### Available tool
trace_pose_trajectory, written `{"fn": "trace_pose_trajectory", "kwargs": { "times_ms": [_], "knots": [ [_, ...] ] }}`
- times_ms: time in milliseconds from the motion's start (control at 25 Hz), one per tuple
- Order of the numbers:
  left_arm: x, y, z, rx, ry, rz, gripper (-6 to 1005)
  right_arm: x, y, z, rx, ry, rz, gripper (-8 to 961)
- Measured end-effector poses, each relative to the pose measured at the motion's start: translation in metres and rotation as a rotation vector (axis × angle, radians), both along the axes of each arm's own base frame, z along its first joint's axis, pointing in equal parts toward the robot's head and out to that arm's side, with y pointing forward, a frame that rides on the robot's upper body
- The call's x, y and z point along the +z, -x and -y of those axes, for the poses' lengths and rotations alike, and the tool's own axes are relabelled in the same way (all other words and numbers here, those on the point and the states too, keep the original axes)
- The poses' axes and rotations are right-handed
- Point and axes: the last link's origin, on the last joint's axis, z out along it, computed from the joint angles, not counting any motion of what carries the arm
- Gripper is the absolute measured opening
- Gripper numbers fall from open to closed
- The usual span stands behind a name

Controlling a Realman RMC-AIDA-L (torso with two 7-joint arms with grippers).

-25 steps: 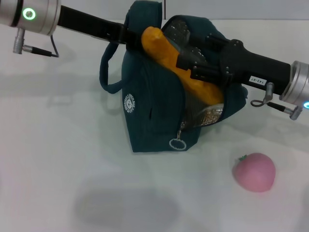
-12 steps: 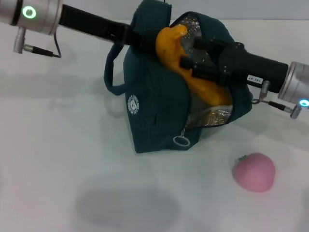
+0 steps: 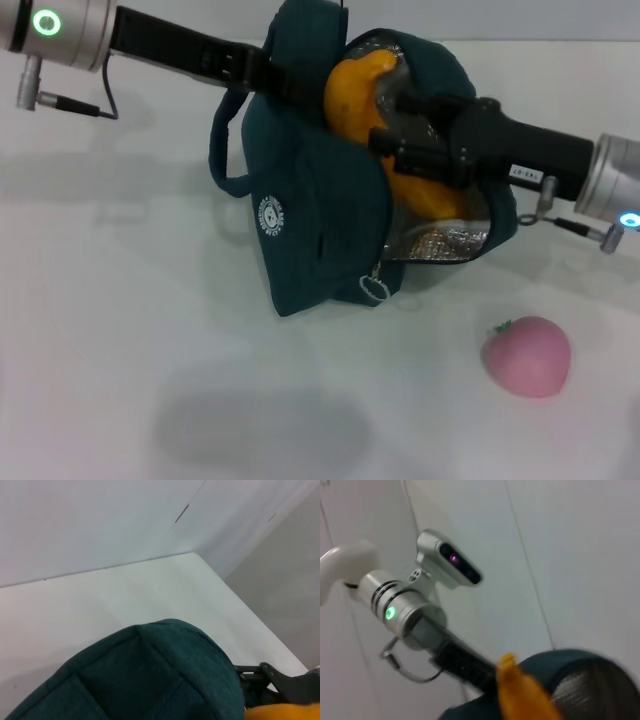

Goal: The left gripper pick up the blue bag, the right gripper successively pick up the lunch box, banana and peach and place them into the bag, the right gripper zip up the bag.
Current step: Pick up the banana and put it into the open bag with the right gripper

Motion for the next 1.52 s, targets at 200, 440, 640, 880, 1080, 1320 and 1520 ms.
{"fn": "trace_pose_trajectory", "kwargs": {
  "times_ms": [200,440,640,880,1080,1320,1520],
  "knots": [
    [0.001,0.0,0.0,0.0,-0.006,0.0,48,-0.009,0.008,0.009,0.048,0.108,0.035,753],
    [0.002,0.002,-0.001,0.004,-0.013,-0.002,48,0.0,0.014,0.012,0.063,0.184,0.001,751],
    [0.003,0.003,-0.001,0.004,-0.015,-0.006,48,0.015,0.003,0.004,-0.011,0.092,-0.031,751],
    [0.003,0.003,-0.002,0.003,-0.018,-0.008,48,0.011,0.004,0.011,-0.006,0.185,-0.006,750],
    [0.002,0.003,-0.001,0.003,-0.017,-0.006,48,0.011,0.001,0.005,-0.072,0.194,0.0,749],
    [0.002,0.003,-0.001,0.002,-0.017,-0.005,48,0.002,0.008,0.005,-0.076,0.331,0.093,749],
    [0.002,0.002,-0.001,-0.002,-0.019,-0.002,48,-0.007,0.017,-0.004,-0.103,0.348,0.143,749]
  ]
}}
